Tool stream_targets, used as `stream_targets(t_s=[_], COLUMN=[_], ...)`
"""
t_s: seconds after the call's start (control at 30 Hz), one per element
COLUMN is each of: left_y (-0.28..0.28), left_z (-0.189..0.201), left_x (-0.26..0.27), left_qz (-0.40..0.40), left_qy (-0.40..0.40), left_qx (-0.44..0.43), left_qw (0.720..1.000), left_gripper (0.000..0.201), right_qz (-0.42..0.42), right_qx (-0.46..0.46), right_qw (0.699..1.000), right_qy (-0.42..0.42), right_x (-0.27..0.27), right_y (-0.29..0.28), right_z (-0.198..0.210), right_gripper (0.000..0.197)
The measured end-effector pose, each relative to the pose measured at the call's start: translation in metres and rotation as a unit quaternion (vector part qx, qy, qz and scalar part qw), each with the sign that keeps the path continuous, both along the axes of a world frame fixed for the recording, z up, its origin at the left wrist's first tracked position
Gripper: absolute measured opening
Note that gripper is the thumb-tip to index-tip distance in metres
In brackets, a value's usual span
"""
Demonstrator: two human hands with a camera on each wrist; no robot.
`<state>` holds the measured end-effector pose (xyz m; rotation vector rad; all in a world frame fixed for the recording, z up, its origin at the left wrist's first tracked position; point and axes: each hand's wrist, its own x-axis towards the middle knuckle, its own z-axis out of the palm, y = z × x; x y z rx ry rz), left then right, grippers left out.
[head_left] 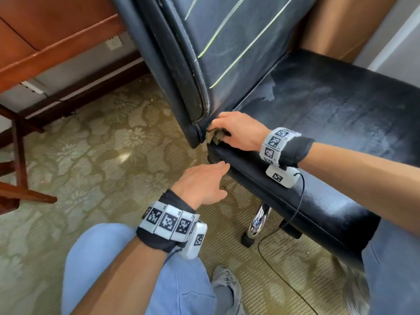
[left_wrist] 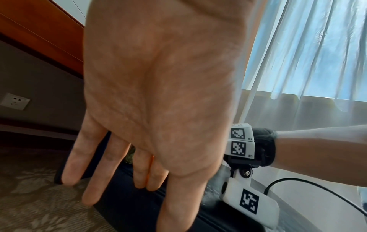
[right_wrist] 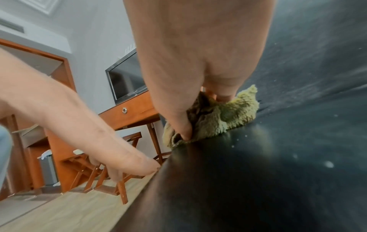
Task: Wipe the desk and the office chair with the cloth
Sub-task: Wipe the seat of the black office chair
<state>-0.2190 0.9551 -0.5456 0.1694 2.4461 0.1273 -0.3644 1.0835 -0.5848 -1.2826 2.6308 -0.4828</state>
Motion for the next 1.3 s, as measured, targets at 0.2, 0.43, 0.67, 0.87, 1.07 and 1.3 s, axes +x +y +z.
stream_targets(t_s=[0.2,0.43,0.67,0.87,1.07,1.3], left_y=[0.001,-0.001,-0.005,-0.002,0.012,0.027], left_z=[-0.004,-0.003,0.002,0.005,0.007,0.006], left_x=[0.002,0.003,0.002,-0.005,-0.021,-0.035], left_qz=[0.001,0.003,0.030,0.045,0.026,0.031], left_qy=[-0.018,-0.016,0.007,0.066,0.079,0.079], left_qx=[-0.012,-0.006,0.001,-0.004,-0.026,-0.053], left_qw=[1.000,1.000,1.000,0.997,0.996,0.995], left_gripper=[0.081,0.077,0.072,0.070,0.067,0.050], right_qz=[0.123,0.021,-0.175,-0.219,-0.044,0.023], right_qx=[0.069,0.109,0.104,0.086,0.090,0.098], right_qw=[0.990,0.990,0.978,0.972,0.995,0.995], right_qy=[0.031,0.081,0.050,0.025,0.016,0.026], right_x=[0.009,0.007,-0.051,-0.089,-0.053,-0.034], right_y=[-0.008,-0.017,0.020,0.047,0.017,0.005], right_z=[0.004,0.000,0.005,-0.004,0.003,-0.002], right_gripper=[0.041,0.041,0.046,0.051,0.054,0.055])
